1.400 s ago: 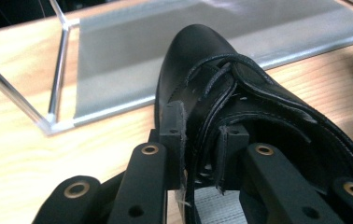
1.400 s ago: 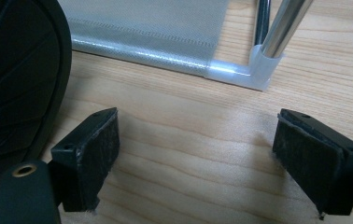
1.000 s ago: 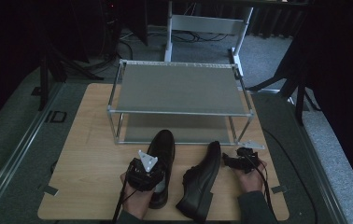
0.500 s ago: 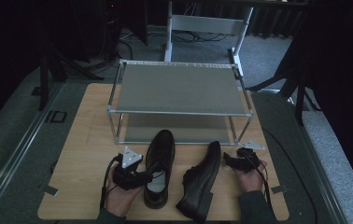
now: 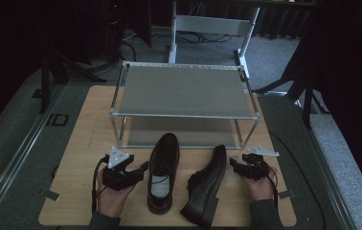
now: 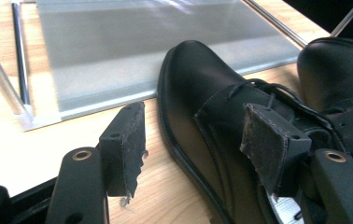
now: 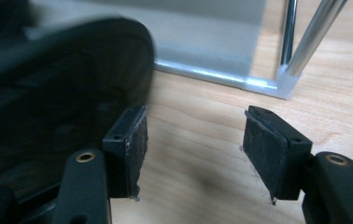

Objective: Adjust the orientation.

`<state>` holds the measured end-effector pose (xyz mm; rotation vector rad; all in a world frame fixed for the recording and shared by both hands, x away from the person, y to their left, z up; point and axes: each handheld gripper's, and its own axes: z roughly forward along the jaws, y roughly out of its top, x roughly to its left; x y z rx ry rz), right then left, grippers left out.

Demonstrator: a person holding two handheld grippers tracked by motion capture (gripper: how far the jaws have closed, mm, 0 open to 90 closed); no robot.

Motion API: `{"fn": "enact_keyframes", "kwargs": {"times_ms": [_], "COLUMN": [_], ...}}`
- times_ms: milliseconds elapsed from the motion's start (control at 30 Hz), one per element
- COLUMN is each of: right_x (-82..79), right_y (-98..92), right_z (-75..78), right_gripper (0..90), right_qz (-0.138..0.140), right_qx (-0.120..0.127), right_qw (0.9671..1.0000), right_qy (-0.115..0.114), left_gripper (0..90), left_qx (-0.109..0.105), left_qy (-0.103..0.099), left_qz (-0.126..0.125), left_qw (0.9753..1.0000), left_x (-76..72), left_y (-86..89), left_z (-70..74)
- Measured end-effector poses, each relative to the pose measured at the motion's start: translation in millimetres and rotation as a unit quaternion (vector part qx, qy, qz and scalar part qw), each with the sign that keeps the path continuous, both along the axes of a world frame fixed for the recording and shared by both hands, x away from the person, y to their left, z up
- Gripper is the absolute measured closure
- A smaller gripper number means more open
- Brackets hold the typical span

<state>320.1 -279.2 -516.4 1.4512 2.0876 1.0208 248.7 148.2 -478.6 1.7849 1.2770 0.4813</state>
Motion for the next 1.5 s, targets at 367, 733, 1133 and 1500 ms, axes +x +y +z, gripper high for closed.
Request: {"fn": "enact_keyframes", "kwargs": {"times_ms": [367, 733, 1133, 1500], "right_x": [-30.4, -33.4, -39.0, -50.7], "right_y": [14.5, 35.2, 13.9, -13.3], "right_z": [48.7, 41.7, 42.3, 40.8], "right_gripper": [36.5, 38.4, 45.0, 48.7], "right_qz": [0.061, 0.097, 0.100, 0.075], "right_qx": [0.067, 0.041, 0.063, 0.048], "right_qw": [0.9949, 0.9944, 0.9929, 0.9958], "right_qy": [-0.045, -0.012, 0.014, 0.023], "left_gripper": [40.4, 40.1, 40.1, 40.1], "left_qx": [0.002, 0.008, 0.010, 0.015], "left_qy": [0.006, 0.011, 0.011, 0.015], "left_qz": [-0.005, -0.008, -0.008, -0.013], "left_qw": [1.0000, 0.9999, 0.9999, 0.9997], "left_x": [0.1, 0.3, -0.2, 1.5], "left_y": [-3.0, -6.4, -8.2, -13.1], "left_z": [-4.0, -7.1, -6.4, -8.4]}}
